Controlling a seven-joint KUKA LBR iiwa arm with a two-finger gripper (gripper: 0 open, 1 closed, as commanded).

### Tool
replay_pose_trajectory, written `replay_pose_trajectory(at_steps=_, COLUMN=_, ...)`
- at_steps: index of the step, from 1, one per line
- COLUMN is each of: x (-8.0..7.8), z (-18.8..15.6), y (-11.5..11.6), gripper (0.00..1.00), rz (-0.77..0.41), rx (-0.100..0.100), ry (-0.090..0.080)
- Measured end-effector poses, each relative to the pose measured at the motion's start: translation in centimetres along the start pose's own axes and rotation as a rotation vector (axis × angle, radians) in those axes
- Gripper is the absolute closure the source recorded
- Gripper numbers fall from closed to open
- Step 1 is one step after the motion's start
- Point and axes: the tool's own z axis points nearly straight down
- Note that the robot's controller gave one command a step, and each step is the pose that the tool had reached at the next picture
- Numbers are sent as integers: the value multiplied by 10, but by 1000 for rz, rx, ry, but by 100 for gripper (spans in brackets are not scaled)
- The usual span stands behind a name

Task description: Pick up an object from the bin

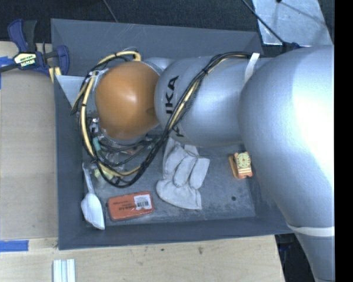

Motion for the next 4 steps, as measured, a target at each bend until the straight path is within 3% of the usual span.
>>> replay_pose_trajectory(at_steps=3, x=0, z=-3, y=1, gripper=100, rz=-3, rx=-2, ry=1)
replay_pose_trajectory(at_steps=4, x=1, z=-23, y=3, gripper=100, rz=-4, rx=-8, ry=6)
